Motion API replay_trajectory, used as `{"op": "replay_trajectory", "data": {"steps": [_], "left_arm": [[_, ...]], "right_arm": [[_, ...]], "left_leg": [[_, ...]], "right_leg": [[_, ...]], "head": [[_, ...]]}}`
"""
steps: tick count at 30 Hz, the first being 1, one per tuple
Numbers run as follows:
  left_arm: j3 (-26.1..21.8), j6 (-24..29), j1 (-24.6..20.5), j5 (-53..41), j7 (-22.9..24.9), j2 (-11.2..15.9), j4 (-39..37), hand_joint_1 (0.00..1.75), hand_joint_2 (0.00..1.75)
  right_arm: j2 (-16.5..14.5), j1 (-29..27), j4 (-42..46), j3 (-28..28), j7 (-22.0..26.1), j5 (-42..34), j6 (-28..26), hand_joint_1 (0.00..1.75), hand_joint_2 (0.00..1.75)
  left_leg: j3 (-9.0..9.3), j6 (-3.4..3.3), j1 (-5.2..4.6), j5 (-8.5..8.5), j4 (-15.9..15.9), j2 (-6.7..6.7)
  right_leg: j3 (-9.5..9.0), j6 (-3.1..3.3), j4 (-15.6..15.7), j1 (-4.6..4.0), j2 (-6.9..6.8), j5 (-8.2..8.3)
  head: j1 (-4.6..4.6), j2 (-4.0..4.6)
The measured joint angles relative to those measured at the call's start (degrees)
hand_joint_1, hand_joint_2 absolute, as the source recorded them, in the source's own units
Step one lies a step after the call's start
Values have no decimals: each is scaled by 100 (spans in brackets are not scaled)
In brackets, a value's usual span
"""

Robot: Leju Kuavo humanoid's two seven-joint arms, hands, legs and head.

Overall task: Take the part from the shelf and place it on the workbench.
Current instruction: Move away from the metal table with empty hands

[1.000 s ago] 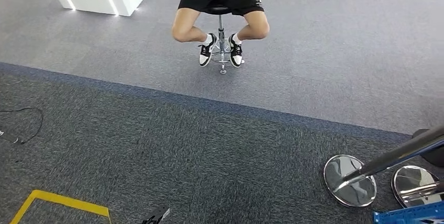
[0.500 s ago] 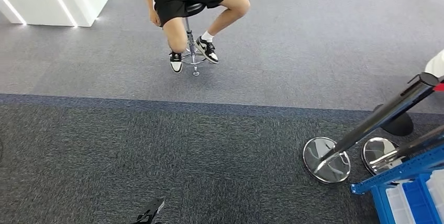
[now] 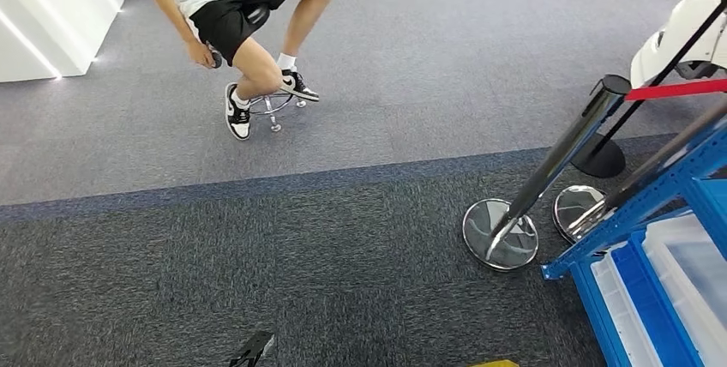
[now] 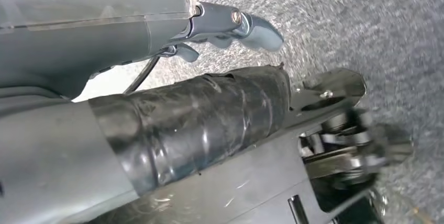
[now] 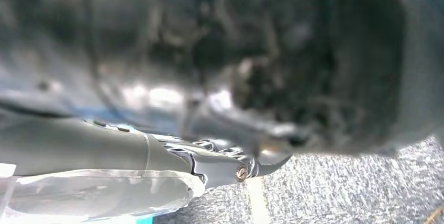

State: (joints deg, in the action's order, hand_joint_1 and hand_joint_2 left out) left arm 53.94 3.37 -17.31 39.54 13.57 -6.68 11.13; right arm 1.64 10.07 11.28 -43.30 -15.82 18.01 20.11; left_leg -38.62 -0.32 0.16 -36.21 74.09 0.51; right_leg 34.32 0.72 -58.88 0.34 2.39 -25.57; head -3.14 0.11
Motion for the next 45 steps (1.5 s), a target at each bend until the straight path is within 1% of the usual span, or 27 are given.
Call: {"op": "replay_trajectory", "data": {"steps": [1,2,4,6,8,9,11,13,15,17,19,21,22,24,26,29,30,31,32,33,35,37,39,40,42,43,45], "left_arm": [[0,0,-24,-25,44,-30,0,0,0],[0,3,-49,-54,68,-57,0,0,0],[0,6,-79,-100,84,-103,0,0,0],[3,-67,-96,-90,283,-182,0,0,0],[20,-20,-151,69,976,-389,21,0,0],[62,155,-199,265,1399,-547,66,0,0],[291,668,-367,1089,1893,-773,183,0,0],[541,915,-589,2328,1822,-893,252,0,0],[686,746,-773,3180,1616,-1033,268,0,0],[838,518,-893,3338,1491,-1137,271,0,0],[963,361,-982,3303,1454,-1169,263,0,0],[1030,230,-1069,3305,1487,-1180,245,0,0],[1052,165,-1116,3317,1528,-1199,237,0,0],[1109,51,-1204,3368,1632,-1277,238,0,0],[1176,-11,-1265,3472,1754,-1351,247,0,0],[1222,-11,-1295,3749,1955,-1384,286,0,0],[1244,4,-1295,3845,2004,-1385,310,0,0],[1273,18,-1297,3930,2036,-1388,334,0,0],[1303,17,-1305,4003,2054,-1392,351,0,0],[1324,-3,-1320,4070,2065,-1396,360,0,0],[1342,-57,-1373,4190,2096,-1400,360,0,0],[1349,31,-1393,4302,2177,-1408,376,0,0],[1353,509,-1283,4375,2257,-1440,540,0,0],[1354,923,-1195,4389,2265,-1461,737,0,0],[1394,1895,-1043,4400,2224,-1483,1254,0,0],[1446,2283,-958,4401,2181,-1476,1494,0,0],[1697,2574,-724,4381,1987,-1390,1783,0,0]], "right_arm": [[0,30,2,-13,0,-3,44,0,0],[0,54,3,-29,0,-4,87,0,0],[-8,90,8,-56,-3,-7,138,0,0],[-21,119,15,-69,-8,-37,150,0,0],[-20,139,20,-70,-13,-87,161,0,0],[-11,151,21,-70,-23,-102,170,0,0],[2,200,22,-82,-74,-84,179,0,0],[-14,248,27,-106,-178,0,146,0,0],[-66,269,30,-147,-330,135,105,0,0],[-119,293,30,-215,-475,275,87,0,0],[-168,320,35,-276,-577,362,58,0,0],[-219,332,44,-321,-666,392,-3,0,0],[-244,333,46,-341,-714,403,-43,0,0],[-276,346,50,-377,-785,411,-109,0,0],[-317,378,51,-414,-853,416,-161,0,0],[-391,450,55,-460,-946,410,-209,0,0],[-414,466,58,-475,-971,401,-213,0,0],[-439,472,61,-488,-998,386,-215,0,0],[-456,474,62,-500,-1027,370,-213,0,0],[-478,474,64,-506,-1052,352,-211,0,0],[-517,477,67,-509,-1090,310,-221,0,0],[-540,470,69,-514,-1079,168,-231,0,0],[-505,391,69,-491,-931,-199,-223,0,0],[-445,298,69,-447,-759,-431,-249,0,0],[-288,62,69,-305,-254,-857,-361,0,0],[-222,-53,68,-228,12,-1000,-435,0,0],[-134,-216,64,-102,422,-1127,-526,0,0]], "left_leg": [[1,-35,-9,119,-58,-26],[112,-77,-23,330,-331,-68],[452,-162,-45,712,-1104,-292],[635,-203,-70,831,-1509,-454],[662,-235,-84,860,-1581,-390],[678,-260,-81,896,-1633,-339],[704,-318,-72,970,-1746,-215],[689,-346,-101,986,-1764,-82],[667,-349,-112,972,-1735,55],[665,-328,-97,940,-1697,206],[665,-277,-104,892,-1644,356],[651,-228,-141,843,-1583,466],[643,-213,-161,827,-1568,502],[637,-181,-160,797,-1544,565],[568,-116,-125,649,-1345,425],[118,-40,-78,173,-370,65],[-41,-40,-73,93,-76,20],[-125,-53,-72,118,44,-5],[-111,-78,-73,247,-44,-27],[1,-113,-76,456,-329,-67],[324,-194,-83,826,-1083,-304],[506,-241,-99,941,-1490,-492],[557,-269,-113,950,-1577,-440],[593,-289,-109,978,-1642,-380],[661,-339,-80,1038,-1783,-257],[681,-356,-73,1051,-1818,-189],[691,-371,-69,1029,-1827,-21]], "right_leg": [[2,3,-5,-14,73,2],[-4,3,-10,-23,147,4],[-7,-12,-14,-26,284,11],[23,-63,-10,-4,402,40],[58,-141,6,23,493,72],[82,-168,-22,24,437,55],[245,-208,-333,3,162,-152],[565,-238,-983,6,-103,-500],[747,-274,-1391,26,-175,-619],[561,-296,-1094,30,-221,-383],[185,-304,-429,9,-438,-100],[10,-250,-65,-6,-593,-11],[17,-211,-44,-15,-585,-28],[37,-134,-42,-6,-463,-12],[42,-72,-28,2,-352,10],[55,-10,-22,6,-146,36],[58,-3,-23,1,-67,40],[57,0,-23,-7,10,42],[53,1,-24,-14,83,44],[46,-1,-24,-19,155,45],[48,-17,-24,-16,280,54],[79,-65,-17,12,390,76],[90,-145,22,36,503,100],[89,-176,14,32,467,78],[191,-235,-237,11,207,-132],[316,-255,-515,14,32,-313],[620,-322,-1114,35,-127,-610]], "head": [[1,1],[2,1],[5,0],[0,0],[-5,1],[-1,1],[43,1],[80,0],[82,0],[87,1],[88,0],[80,1],[74,1],[64,1],[64,0],[58,0],[58,0],[58,-1],[58,-1],[60,0],[65,0],[63,0],[53,1],[53,0],[72,0],[84,1],[98,1]]}}
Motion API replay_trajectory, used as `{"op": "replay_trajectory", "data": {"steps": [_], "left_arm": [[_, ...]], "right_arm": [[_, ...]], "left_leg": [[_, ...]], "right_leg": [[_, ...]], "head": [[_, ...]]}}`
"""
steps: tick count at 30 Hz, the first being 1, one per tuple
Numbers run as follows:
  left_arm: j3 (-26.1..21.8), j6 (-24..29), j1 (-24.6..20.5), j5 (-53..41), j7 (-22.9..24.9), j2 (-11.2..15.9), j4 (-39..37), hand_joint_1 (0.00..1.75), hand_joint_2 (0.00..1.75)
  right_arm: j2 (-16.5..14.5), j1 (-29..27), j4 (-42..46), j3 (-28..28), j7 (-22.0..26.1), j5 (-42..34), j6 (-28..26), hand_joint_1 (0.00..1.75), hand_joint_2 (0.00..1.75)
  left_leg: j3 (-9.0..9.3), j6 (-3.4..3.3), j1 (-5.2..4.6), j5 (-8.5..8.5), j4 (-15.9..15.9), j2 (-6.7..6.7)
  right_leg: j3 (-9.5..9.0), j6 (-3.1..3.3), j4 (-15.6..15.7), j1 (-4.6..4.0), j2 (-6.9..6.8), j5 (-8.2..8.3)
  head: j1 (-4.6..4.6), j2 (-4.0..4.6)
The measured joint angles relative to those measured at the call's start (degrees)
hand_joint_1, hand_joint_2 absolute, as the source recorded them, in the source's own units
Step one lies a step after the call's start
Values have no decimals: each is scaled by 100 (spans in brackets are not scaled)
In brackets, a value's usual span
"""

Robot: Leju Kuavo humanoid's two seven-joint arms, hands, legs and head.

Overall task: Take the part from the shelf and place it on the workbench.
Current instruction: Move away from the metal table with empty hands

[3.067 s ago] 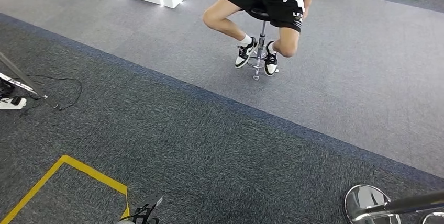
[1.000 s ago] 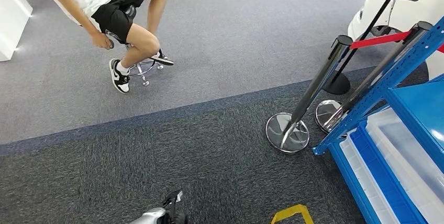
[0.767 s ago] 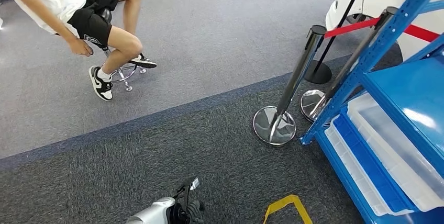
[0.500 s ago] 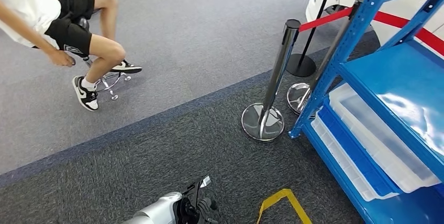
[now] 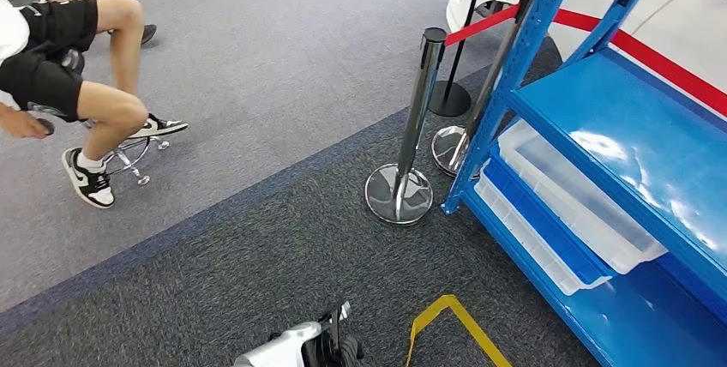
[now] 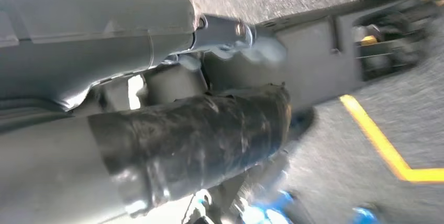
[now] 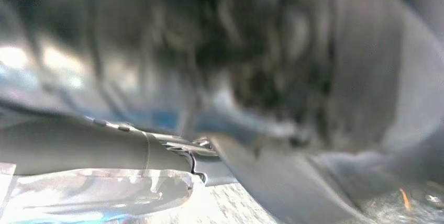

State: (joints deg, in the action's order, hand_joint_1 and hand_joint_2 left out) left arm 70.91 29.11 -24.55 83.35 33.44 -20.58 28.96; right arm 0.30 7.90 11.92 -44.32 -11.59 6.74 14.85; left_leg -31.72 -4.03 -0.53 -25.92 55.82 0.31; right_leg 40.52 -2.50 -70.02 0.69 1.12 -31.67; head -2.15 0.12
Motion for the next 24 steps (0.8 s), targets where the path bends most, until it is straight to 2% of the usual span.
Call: {"op": "replay_trajectory", "data": {"steps": [1,2,3,4,6,8,10,12,14,15,16,17,18,19,21,22,23,24], "left_arm": [[135,-34,118,-25,-171,65,58,0,0],[260,-148,204,-65,-466,130,69,0,0],[328,-333,252,-115,-825,173,43,0,0],[357,-587,277,-167,-1207,199,-12,0,0],[405,-1149,312,-275,-1865,249,-178,0,0],[488,-1573,380,-362,-2272,326,-425,0,0],[615,-1750,553,-426,-2501,404,-743,0,0],[726,-1671,798,-444,-2562,468,-1018,0,0],[760,-1571,925,-458,-2581,506,-1176,0,0],[776,-1564,939,-477,-2594,516,-1232,0,0],[804,-1570,932,-498,-2607,521,-1284,0,0],[847,-1579,939,-512,-2624,526,-1338,0,0],[893,-1581,963,-525,-2653,535,-1391,0,0],[928,-1578,1002,-532,-2690,545,-1441,0,0],[969,-1580,1086,-547,-2757,573,-1526,0,0],[995,-1586,1112,-560,-2774,585,-1558,0,0],[1030,-1599,1122,-576,-2777,594,-1586,0,0],[1074,-1617,1119,-600,-2767,597,-1607,0,0]], "right_arm": [[34,-59,-2,45,124,-20,-15,0,0],[69,-99,-4,90,212,-39,-14,0,0],[98,-130,-7,127,252,-61,-2,0,0],[120,-151,-8,157,262,-88,9,0,0],[140,-176,-10,191,243,-145,24,0,0],[149,-204,-11,219,193,-227,35,0,0],[169,-244,-17,316,114,-365,59,0,0],[189,-270,-21,442,50,-495,88,0,0],[205,-283,-22,524,31,-551,89,0,0],[212,-289,-25,552,33,-564,78,0,0],[217,-295,-28,581,37,-577,67,0,0],[220,-298,-31,609,39,-593,55,0,0],[222,-300,-34,637,41,-612,43,0,0],[223,-300,-35,664,38,-630,36,0,0],[223,-306,-36,715,26,-656,25,0,0],[227,-310,-37,735,11,-664,26,0,0],[232,-317,-37,748,-5,-667,28,0,0],[239,-327,-39,757,-23,-668,31,0,0]], "left_leg": [[-4,11,6,-16,8,95],[-17,29,13,-34,27,183],[-34,53,23,-55,59,256],[-51,83,36,-83,106,314],[-58,152,56,-144,183,396],[-30,224,47,-194,215,450],[25,290,40,-243,230,509],[-4,355,67,-415,404,363],[-277,397,87,-768,990,96],[-458,400,87,-934,1362,33],[-597,393,86,-1030,1657,11],[-646,374,84,-1020,1781,4],[-589,344,79,-907,1693,-8],[-433,302,69,-719,1403,-46],[-61,202,51,-416,651,-266],[57,171,41,-347,394,-358],[108,155,30,-340,269,-414],[117,152,18,-337,238,-391]], "right_leg": [[81,-36,-144,20,-41,-26],[65,-70,-100,48,-86,51],[-65,-99,141,79,-142,215],[-267,-120,519,108,-212,386],[-586,-120,1059,97,-343,587],[-647,-34,1130,52,-372,590],[-658,81,1127,45,-281,589],[-665,157,1133,53,-165,600],[-642,202,1135,52,-78,619],[-626,215,1134,42,-38,627],[-613,227,1131,28,7,634],[-603,237,1128,13,66,640],[-598,245,1124,2,139,646],[-595,248,1122,-7,226,653],[-583,232,1118,-8,389,677],[-570,209,1120,0,453,695],[-556,178,1127,13,503,713],[-546,139,1144,24,551,734]], "head": [[2,1],[3,1],[5,0],[4,1],[7,0],[36,-1],[53,0],[23,0],[-17,1],[-30,1],[-35,1],[-34,0],[-34,0],[-35,-1],[-31,-1],[-33,-1],[-33,-1],[-36,-1]]}}
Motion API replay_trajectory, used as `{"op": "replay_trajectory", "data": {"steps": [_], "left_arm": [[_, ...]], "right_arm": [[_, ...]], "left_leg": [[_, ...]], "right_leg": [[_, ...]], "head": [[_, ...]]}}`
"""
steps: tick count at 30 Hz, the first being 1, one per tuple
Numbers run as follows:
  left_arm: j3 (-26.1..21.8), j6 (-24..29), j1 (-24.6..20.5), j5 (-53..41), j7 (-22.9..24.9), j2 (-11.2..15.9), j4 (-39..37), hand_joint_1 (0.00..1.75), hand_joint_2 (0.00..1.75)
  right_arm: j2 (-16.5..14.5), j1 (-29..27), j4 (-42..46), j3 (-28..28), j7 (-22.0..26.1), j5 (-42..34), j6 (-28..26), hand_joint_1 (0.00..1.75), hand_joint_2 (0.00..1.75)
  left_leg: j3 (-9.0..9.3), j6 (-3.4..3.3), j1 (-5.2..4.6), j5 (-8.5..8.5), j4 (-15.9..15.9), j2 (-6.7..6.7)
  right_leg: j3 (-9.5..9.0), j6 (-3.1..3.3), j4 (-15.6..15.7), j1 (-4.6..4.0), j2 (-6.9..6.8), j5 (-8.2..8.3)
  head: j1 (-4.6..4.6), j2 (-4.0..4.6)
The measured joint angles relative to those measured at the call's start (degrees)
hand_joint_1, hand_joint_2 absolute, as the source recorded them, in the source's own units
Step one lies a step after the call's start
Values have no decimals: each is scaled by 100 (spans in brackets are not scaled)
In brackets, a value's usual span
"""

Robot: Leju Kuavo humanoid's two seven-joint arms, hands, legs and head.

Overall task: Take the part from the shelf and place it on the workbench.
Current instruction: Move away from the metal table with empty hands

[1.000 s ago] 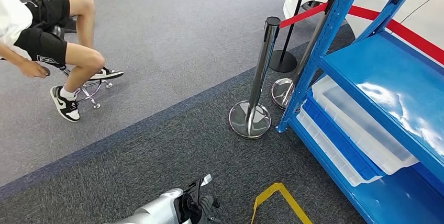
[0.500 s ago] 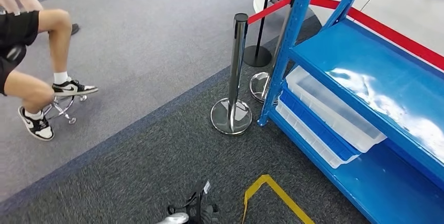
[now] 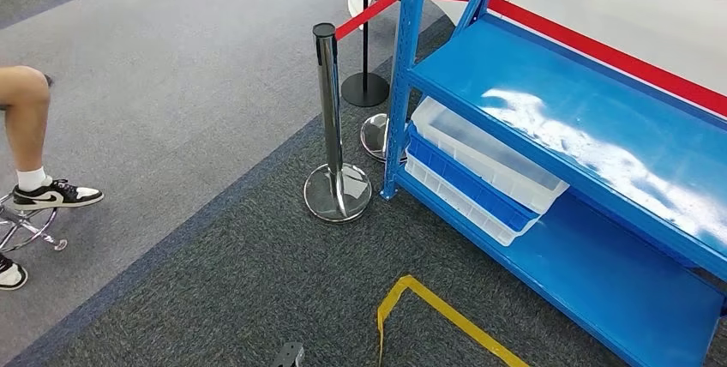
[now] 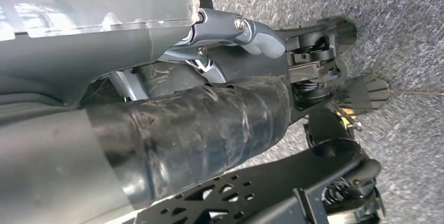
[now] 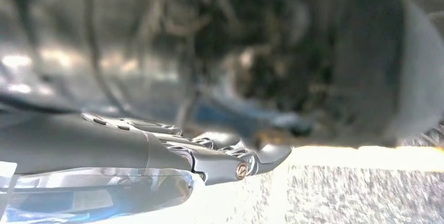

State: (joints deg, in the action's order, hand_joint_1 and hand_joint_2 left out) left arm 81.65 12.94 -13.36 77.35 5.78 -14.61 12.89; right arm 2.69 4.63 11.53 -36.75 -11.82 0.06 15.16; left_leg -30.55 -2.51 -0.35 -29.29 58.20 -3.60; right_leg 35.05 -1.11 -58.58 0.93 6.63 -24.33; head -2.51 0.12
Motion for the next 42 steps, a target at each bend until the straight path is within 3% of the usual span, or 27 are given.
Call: {"op": "replay_trajectory", "data": {"steps": [1,3,6,7,8,9,10,12,14,16,17,18,21,22,23,24,26,27,28,30,32,33,34,36,38,40,42], "left_arm": [[38,-27,-7,-33,27,0,-15,0,0],[94,-95,-31,-143,116,4,-42,0,0],[183,-215,-63,-317,245,35,-86,0,0],[213,-261,-72,-360,277,53,-99,0,0],[238,-310,-81,-401,306,72,-110,0,0],[261,-357,-90,-437,333,91,-121,0,0],[277,-400,-99,-470,357,110,-130,0,0],[296,-449,-112,-509,387,139,-145,0,0],[329,-410,-114,-526,417,162,-161,0,0],[363,-291,-103,-526,429,173,-169,0,87],[371,-230,-93,-526,421,173,-170,0,131],[378,-189,-90,-527,406,173,-170,0,175],[409,-152,-107,-542,388,174,-172,0,175],[416,-153,-119,-553,397,175,-173,0,175],[421,-153,-127,-563,409,176,-175,0,175],[421,-153,-128,-570,419,177,-176,0,175],[421,-162,-102,-579,432,180,-176,0,175],[421,-186,-84,-586,433,184,-177,0,175],[421,-236,-74,-600,436,191,-178,0,175],[421,-379,-81,-629,443,214,-182,0,175],[421,-487,-111,-635,451,227,-185,0,175],[421,-508,-119,-624,450,229,-188,0,175],[421,-515,-122,-609,450,229,-192,0,175],[421,-508,-107,-572,444,234,-204,0,175],[421,-490,-91,-546,439,242,-223,0,175],[421,-472,-83,-527,436,246,-241,0,175],[421,-464,-78,-495,429,246,-247,0,175]], "right_arm": [[12,-11,-4,7,-23,1,3,0,0],[38,-31,-14,22,-54,-4,5,0,0],[56,-25,-19,70,-66,-38,2,0,0],[56,-22,-19,87,-66,-52,3,0,0],[58,-23,-19,103,-66,-66,4,0,0],[63,-25,-20,117,-66,-75,7,0,0],[68,-29,-20,129,-69,-82,9,0,0],[79,-31,-21,147,-85,-98,9,0,0],[82,-22,-21,155,-119,-119,7,0,0],[83,-26,-22,164,-164,-145,6,0,0],[83,-33,-22,173,-180,-156,7,0,0],[83,-37,-22,183,-191,-165,8,0,0],[83,-28,-22,215,-220,-180,24,0,0],[84,-26,-22,225,-240,-186,32,0,0],[85,-26,-23,233,-263,-194,44,0,0],[86,-27,-23,239,-284,-199,56,0,0],[87,-29,-23,245,-309,-204,82,0,0],[86,-30,-23,246,-313,-204,91,0,0],[85,-28,-23,247,-315,-204,95,0,0],[83,-29,-23,247,-319,-200,95,0,0],[89,-49,-25,248,-329,-191,95,0,0],[93,-59,-27,249,-338,-186,95,0,0],[97,-62,-28,249,-346,-180,96,0,0],[94,-53,-29,250,-357,-171,97,0,0],[84,-49,-29,251,-358,-165,95,0,0],[79,-50,-30,253,-358,-160,89,0,0],[78,-52,-30,253,-350,-152,82,0,0]], "left_leg": [[15,-11,3,28,-38,57],[71,-59,27,111,-153,191],[81,-120,28,186,-244,420],[70,-124,22,187,-242,500],[65,-121,19,185,-238,578],[64,-113,21,178,-232,653],[65,-97,25,167,-217,721],[60,-33,16,117,-151,828],[51,44,-11,59,-83,923],[70,105,-19,27,-67,1031],[82,138,-7,0,-48,1034],[64,174,7,-72,28,951],[-268,259,45,-579,858,524],[-403,271,49,-728,1198,465],[-477,274,50,-785,1414,439],[-462,269,50,-728,1436,426],[-181,228,51,-349,898,348],[-16,196,48,-188,547,240],[116,165,45,-84,239,138],[196,119,29,-91,-16,27],[213,68,35,-66,-108,115],[231,32,47,-30,-157,169],[251,-18,61,9,-207,238],[256,-86,61,49,-254,375],[242,-100,46,46,-245,530],[246,-73,42,22,-224,666],[253,-18,37,-31,-175,775]], "right_leg": [[3,-43,25,4,51,23],[45,-93,-54,-10,-65,-48],[426,-124,-901,-24,-502,-584],[562,-141,-1215,-13,-566,-725],[617,-160,-1380,1,-602,-763],[567,-179,-1343,18,-634,-694],[410,-196,-1105,36,-686,-542],[-17,-205,-386,38,-920,-242],[-206,-141,-13,13,-1048,-152],[-184,-51,7,0,-940,-156],[-182,-17,16,6,-881,-147],[-183,18,28,16,-824,-135],[-160,101,51,36,-672,-96],[-146,117,50,31,-611,-88],[-137,124,47,25,-540,-82],[-131,125,41,21,-462,-78],[-128,117,20,17,-299,-70],[-121,100,11,14,-226,-61],[-103,76,1,14,-158,-48],[-42,-1,1,28,-64,-2],[-1,-81,16,43,-9,40],[23,-108,-21,36,-84,10],[87,-124,-149,27,-208,-84],[350,-146,-710,24,-500,-433],[585,-176,-1258,49,-597,-670],[491,-199,-1172,68,-652,-520],[123,-188,-549,56,-834,-215]], "head": [[-2,1],[14,1],[54,0],[54,0],[53,0],[53,1],[54,1],[58,1],[45,0],[28,1],[28,1],[18,1],[-34,0],[-42,0],[-41,0],[-42,-1],[-43,0],[-41,-1],[-40,0],[-42,1],[-45,1],[-37,1],[-16,1],[26,1],[39,1],[40,1],[42,0]]}}
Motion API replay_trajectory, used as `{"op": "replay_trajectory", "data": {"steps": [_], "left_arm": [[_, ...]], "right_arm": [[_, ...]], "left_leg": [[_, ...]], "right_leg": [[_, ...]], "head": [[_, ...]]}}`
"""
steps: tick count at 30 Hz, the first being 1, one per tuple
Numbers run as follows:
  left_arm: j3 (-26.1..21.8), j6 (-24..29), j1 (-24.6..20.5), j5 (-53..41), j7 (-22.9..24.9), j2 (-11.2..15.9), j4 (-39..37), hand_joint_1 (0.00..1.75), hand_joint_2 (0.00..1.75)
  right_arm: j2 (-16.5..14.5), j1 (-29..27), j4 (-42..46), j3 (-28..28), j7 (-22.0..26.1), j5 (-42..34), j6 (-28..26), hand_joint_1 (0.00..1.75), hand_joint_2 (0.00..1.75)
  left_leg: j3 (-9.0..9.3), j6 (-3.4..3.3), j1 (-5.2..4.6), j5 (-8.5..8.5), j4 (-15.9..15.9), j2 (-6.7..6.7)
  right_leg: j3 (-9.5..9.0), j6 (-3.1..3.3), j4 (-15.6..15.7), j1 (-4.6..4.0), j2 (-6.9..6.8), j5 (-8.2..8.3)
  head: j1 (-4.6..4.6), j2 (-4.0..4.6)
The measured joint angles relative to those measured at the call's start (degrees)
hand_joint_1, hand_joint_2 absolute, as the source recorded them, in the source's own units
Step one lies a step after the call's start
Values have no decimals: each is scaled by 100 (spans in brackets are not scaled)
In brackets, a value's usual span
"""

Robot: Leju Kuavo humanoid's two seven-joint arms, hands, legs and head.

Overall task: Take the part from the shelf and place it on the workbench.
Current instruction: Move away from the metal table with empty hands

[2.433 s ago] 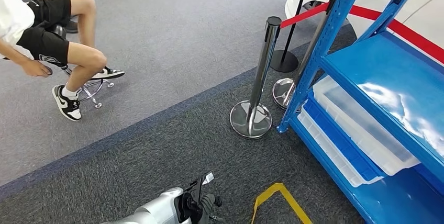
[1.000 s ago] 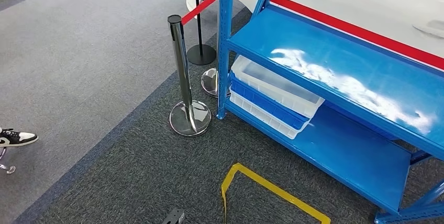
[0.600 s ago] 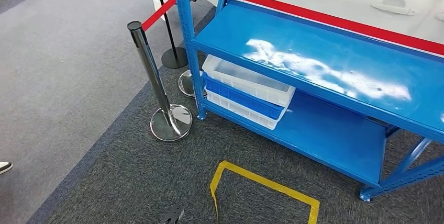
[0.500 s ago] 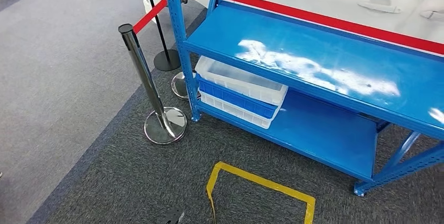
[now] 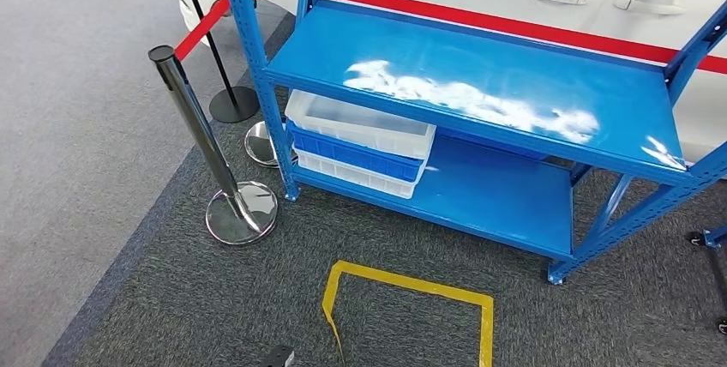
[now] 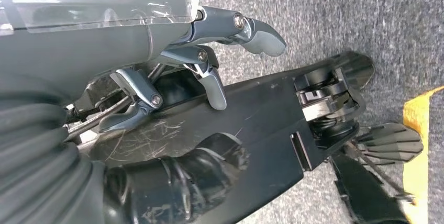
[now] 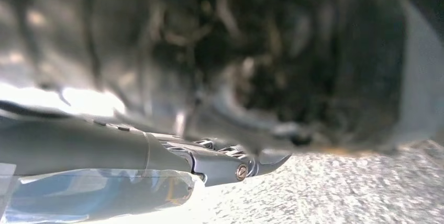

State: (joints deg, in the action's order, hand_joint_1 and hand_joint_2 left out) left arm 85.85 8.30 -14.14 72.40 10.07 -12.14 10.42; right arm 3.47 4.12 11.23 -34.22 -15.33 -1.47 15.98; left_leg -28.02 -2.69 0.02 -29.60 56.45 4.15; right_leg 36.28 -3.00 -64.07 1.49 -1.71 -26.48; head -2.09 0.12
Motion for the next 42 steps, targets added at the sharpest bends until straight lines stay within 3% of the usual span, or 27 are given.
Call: {"op": "replay_trajectory", "data": {"steps": [2,3,5,7,9,11,12,13,14,16,18,19,21,22,23,25,27,28,30,32,34,36,38,41,42], "left_arm": [[-1,2,8,47,-15,1,-3,0,175],[-1,3,13,68,-25,1,-5,0,175],[-2,-1,17,93,-40,0,-8,0,175],[-2,-11,4,100,-51,2,-10,0,175],[-3,-25,-21,103,-52,16,-14,0,175],[-4,-39,-53,105,-30,41,-22,0,175],[-4,-49,-67,105,-12,54,-26,0,175],[-4,-62,-77,102,9,68,-28,0,175],[-4,-78,-83,97,31,81,-29,0,175],[-4,-115,-90,73,83,110,-33,0,175],[-4,-207,-133,27,187,133,-36,0,175],[-3,-271,-180,2,262,138,-36,0,175],[-2,-376,-273,-25,393,131,-34,0,175],[-2,-398,-299,-31,432,128,-34,0,175],[-2,-407,-307,-34,453,129,-36,0,175],[-2,-407,-306,-40,479,145,-44,0,175],[-2,-404,-306,-42,490,166,-51,0,175],[-2,-404,-310,-42,492,173,-52,0,175],[-2,-406,-325,-44,496,176,-54,0,175],[-2,-417,-347,-48,503,178,-54,0,175],[-2,-445,-369,-52,511,180,-54,0,175],[-12,-481,-369,-99,513,183,-54,0,175],[-68,-508,-310,-247,493,193,-54,0,175],[-266,-527,-129,-585,426,243,-54,0,175],[-346,-531,-59,-704,395,265,-54,0,175]], "right_arm": [[-3,5,1,-1,31,2,2,0,0],[-5,4,1,0,48,1,7,0,0],[-9,-7,1,1,71,1,15,0,0],[-22,-7,0,1,93,1,15,0,0],[-56,12,0,1,108,1,-29,0,0],[-124,28,0,1,89,-5,-134,0,0],[-180,33,1,1,69,-12,-190,0,0],[-244,39,2,1,49,-25,-239,0,0],[-313,48,5,1,27,-39,-273,0,0],[-453,75,14,1,-9,-79,-323,0,0],[-551,120,24,2,-59,-120,-366,0,0],[-590,143,26,3,-89,-137,-385,0,0],[-639,173,28,3,-145,-161,-403,0,0],[-660,191,30,3,-163,-171,-404,0,0],[-674,212,32,4,-171,-181,-407,0,0],[-703,253,37,7,-174,-199,-412,0,0],[-722,267,42,14,-163,-209,-436,0,0],[-728,267,45,19,-155,-214,-461,0,0],[-730,266,48,26,-146,-228,-510,0,0],[-733,273,50,29,-160,-237,-544,0,87],[-737,278,50,31,-204,-238,-561,0,175],[-738,269,51,38,-239,-244,-563,0,175],[-737,259,57,69,-230,-249,-579,0,175],[-737,249,106,181,-155,-242,-621,0,175],[-737,244,130,223,-123,-236,-640,0,175]], "left_leg": [[-15,77,-29,-68,68,94],[-19,111,-44,-91,86,139],[10,160,-45,-120,94,217],[-33,223,-20,-269,271,65],[-285,285,8,-586,837,-206],[-598,310,17,-818,1487,-302],[-668,310,17,-791,1613,-316],[-646,301,17,-656,1538,-332],[-541,281,17,-442,1278,-368],[-273,213,16,-81,591,-584],[-156,158,8,-6,206,-765],[-154,139,0,-17,159,-773],[-131,89,22,34,81,-658],[-111,55,38,73,37,-589],[-95,22,53,110,-6,-510],[-106,-15,40,136,-25,-347],[-127,-18,28,131,-12,-191],[-131,-11,27,123,-2,-139],[-131,34,32,89,41,-64],[-159,107,13,42,103,-18],[-166,166,-8,20,130,8],[-144,222,10,-2,144,-12],[-248,289,33,-180,386,-161],[-744,343,47,-667,1388,-339],[-873,343,48,-717,1628,-354]], "right_leg": [[-225,70,435,-44,-157,113],[-237,110,483,-69,-175,85],[-219,185,490,-73,-57,92],[-219,250,521,-51,42,117],[-207,304,537,-37,132,141],[-185,332,529,-42,244,153],[-179,336,522,-45,315,155],[-176,336,512,-47,390,157],[-176,332,504,-48,470,160],[-159,303,492,-47,609,182],[-99,235,489,-34,716,231],[-71,188,504,-26,767,262],[-39,107,531,-28,808,302],[-2,87,462,-42,721,246],[82,77,285,-56,590,121],[375,65,-364,-54,311,-266],[578,39,-860,-36,216,-456],[537,28,-838,-29,191,-398],[165,26,-243,-20,124,-93],[-174,78,343,-43,61,86],[-232,155,468,-73,57,78],[-229,231,488,-68,83,87],[-237,305,517,-50,110,105],[-221,368,525,-54,181,115],[-218,373,521,-61,211,115]], "head": [[-7,-1],[-13,0],[-21,1],[-41,0],[-72,-1],[-79,-1],[-79,0],[-79,0],[-80,0],[-78,0],[-77,0],[-76,1],[-72,0],[-56,1],[-35,0],[-2,0],[1,-1],[1,-1],[2,-1],[-2,1],[-10,1],[-9,1],[-22,0],[-42,0],[-42,0]]}}
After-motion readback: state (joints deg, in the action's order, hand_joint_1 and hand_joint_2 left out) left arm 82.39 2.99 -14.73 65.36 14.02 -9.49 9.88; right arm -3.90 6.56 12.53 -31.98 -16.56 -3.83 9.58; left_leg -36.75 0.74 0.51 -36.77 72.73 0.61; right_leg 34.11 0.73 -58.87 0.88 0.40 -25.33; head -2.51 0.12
